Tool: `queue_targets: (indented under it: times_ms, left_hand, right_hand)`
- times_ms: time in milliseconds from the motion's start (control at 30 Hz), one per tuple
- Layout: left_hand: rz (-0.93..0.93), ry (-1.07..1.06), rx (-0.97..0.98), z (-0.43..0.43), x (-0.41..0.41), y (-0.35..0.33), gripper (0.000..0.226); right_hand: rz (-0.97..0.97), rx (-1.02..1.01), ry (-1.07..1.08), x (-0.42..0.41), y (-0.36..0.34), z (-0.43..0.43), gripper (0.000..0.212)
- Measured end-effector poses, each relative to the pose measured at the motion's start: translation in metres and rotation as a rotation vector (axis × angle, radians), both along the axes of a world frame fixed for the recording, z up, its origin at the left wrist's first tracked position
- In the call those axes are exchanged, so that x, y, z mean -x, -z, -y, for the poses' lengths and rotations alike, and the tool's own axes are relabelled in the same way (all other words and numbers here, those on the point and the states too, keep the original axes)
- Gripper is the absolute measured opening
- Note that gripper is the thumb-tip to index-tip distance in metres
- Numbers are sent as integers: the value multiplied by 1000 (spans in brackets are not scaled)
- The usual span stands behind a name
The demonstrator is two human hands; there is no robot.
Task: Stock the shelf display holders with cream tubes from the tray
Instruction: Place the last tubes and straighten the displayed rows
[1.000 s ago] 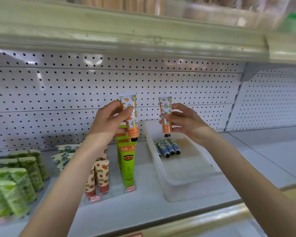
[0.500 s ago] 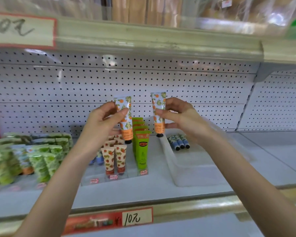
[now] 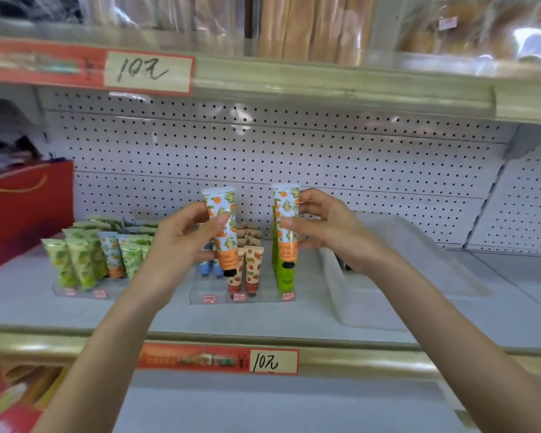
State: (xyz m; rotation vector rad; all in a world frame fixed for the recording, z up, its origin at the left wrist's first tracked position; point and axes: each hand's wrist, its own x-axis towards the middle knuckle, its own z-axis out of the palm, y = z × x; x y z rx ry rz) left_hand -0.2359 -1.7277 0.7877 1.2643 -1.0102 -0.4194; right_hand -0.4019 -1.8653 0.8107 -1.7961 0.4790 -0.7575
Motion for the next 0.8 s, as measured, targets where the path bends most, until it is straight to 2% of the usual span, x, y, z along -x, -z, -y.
queue_targets:
  times_ms: [200, 500, 800]
  left_hand:
    - [1, -9, 10, -23, -34, 5, 7]
    - [70, -70, -16, -65, -146, -7, 6]
    - [101, -57, -25, -95, -231, 6, 12]
  right_hand:
    - [-3, 6, -24, -30, 2, -22, 24]
    - [-7, -4, 5, -123, -1, -57, 31]
    - [2, -37, 25, -209, 15, -90, 20]
